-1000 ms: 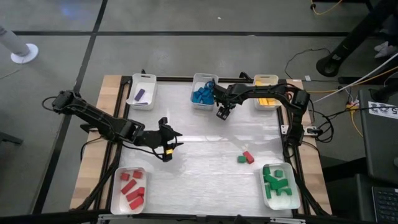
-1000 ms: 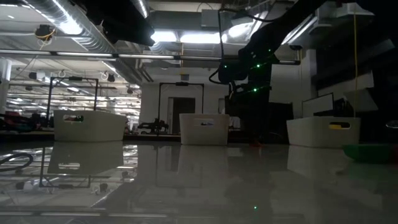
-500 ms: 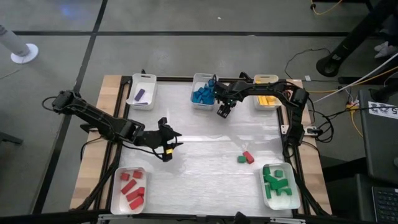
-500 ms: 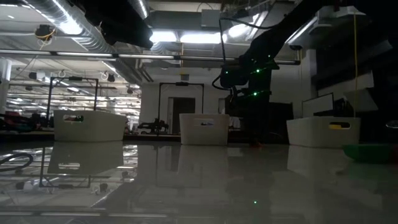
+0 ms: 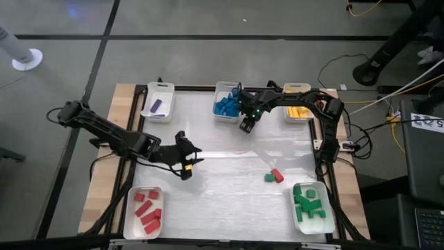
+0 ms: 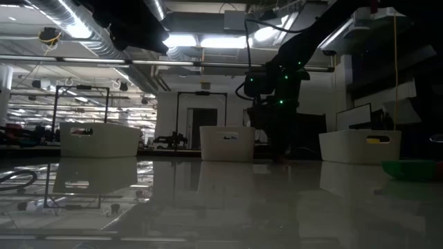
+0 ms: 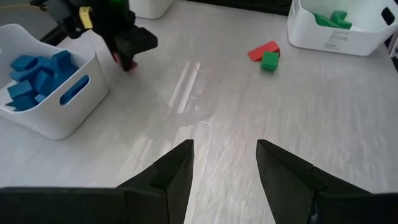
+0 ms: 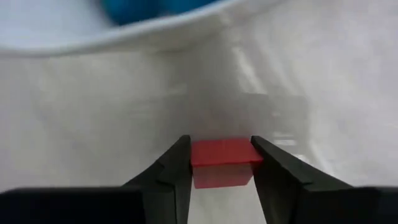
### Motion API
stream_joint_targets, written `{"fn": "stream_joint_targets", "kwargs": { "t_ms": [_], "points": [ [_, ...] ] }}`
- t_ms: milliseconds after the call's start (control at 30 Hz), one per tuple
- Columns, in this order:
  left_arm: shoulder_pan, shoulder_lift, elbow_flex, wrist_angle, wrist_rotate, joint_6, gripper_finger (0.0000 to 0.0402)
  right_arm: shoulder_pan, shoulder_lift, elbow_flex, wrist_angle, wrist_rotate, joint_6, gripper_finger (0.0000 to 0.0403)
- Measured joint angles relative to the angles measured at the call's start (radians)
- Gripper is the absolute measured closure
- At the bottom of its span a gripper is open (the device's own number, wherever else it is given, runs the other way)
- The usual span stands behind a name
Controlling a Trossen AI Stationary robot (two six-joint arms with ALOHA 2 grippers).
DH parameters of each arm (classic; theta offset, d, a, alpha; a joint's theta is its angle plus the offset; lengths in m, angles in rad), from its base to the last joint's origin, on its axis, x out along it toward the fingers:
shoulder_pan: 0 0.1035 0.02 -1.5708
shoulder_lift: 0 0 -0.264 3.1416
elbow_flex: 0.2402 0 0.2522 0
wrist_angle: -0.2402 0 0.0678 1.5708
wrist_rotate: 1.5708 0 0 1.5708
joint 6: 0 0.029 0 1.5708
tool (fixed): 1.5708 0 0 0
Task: Sort blocks
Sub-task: Put the red block into the bottom left white bin
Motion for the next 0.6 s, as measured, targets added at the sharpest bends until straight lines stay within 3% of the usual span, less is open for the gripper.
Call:
{"fn": "stream_joint_targets", "kwargs": {
  "t_ms": [200, 400, 600],
  "points": [
    [0.0, -0.049, 0.0, -0.055, -0.001, -0.032, 0.0237, 0.001, -0.001, 0.0, -0.012, -0.227, 0.001, 0.0249],
    [0.0, -0.106, 0.0, -0.104, -0.001, -0.038, 0.0237, 0.009, -0.001, -0.002, -0.01, -0.484, 0.045, 0.0263],
    [0.0, -0.147, 0.0, -0.131, -0.001, -0.015, 0.0237, 0.073, -0.001, -0.002, 0.086, -0.593, 0.114, 0.0253]
  ]
}}
